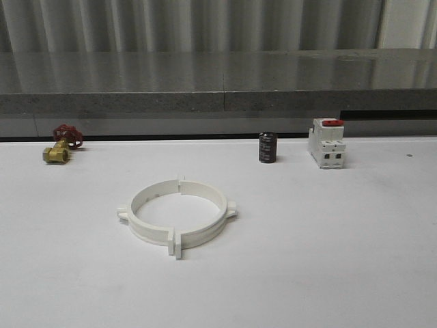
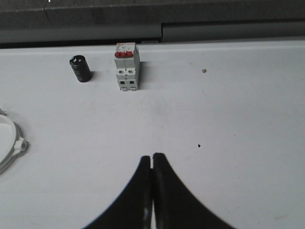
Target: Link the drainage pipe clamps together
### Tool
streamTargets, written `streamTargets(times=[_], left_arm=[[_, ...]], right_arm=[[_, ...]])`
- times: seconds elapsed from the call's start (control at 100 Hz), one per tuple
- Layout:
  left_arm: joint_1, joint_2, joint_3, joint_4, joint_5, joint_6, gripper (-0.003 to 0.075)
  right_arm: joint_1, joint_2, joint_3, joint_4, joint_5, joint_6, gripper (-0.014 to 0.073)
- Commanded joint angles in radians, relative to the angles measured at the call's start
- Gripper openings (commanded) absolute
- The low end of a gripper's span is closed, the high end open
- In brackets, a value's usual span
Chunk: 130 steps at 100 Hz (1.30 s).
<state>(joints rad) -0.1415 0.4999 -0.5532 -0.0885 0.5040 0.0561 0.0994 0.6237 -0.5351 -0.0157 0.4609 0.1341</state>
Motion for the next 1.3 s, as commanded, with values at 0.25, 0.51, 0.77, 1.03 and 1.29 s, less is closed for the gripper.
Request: streamTargets(times=[0.25, 0.51, 0.77, 1.03, 1.29], left_arm=[[0.002, 0.002, -0.028, -0.005, -0.074, 0.001, -0.0015], [0.002, 0.002, -0.028, -0.005, -0.074, 0.001, -0.0015], [0.002, 0.002, -0.028, -0.005, -0.072, 0.001, -0.0015], [0.002, 0.006, -0.025, -0.005, -0.075, 0.001, -0.0015], [0.002, 0.006, -0.025, -0.005, -0.077, 0.001, -0.0015]], right_arm=[[-0.008, -0.288, 0.233, -0.075, -0.262, -0.010, -0.0060], [-0.125, -0.458, 0.492, -0.051, -0.542, -0.010, -0.0060], [-0.158, -0.639, 0.546, -0.050, -0.548, -0.009, -0.0060], [-0.157, -0.652, 0.546, -0.050, -0.502, -0.009, -0.0060], [-0.157, -0.652, 0.546, -0.050, -0.502, -0.009, -0.0060]])
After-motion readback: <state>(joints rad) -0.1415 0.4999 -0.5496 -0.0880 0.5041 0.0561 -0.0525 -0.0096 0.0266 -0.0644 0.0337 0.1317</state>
